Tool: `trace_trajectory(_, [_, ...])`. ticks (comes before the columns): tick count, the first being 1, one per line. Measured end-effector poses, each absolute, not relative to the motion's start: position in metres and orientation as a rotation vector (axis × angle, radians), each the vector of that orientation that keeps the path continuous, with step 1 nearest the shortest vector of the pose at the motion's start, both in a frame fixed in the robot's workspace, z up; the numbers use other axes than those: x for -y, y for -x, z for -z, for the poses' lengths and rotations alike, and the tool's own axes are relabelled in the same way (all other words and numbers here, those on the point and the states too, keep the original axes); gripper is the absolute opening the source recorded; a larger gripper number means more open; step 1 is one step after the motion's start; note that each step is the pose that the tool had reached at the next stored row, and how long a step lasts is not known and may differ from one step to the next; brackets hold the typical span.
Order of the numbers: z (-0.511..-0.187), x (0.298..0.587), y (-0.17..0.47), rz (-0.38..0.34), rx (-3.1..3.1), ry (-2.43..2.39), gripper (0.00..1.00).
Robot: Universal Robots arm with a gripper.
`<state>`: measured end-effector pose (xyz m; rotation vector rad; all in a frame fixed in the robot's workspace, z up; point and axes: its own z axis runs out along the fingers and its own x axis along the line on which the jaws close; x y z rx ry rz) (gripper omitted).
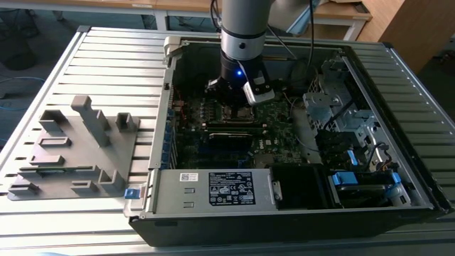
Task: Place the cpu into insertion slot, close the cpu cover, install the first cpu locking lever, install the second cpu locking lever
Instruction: 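Install the second cpu locking lever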
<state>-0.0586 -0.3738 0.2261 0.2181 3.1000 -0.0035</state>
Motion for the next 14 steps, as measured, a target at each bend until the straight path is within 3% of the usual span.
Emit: trace_trajectory(14, [-0.218, 0.374, 0.072, 0.003, -3.101, -0.198, 0.11])
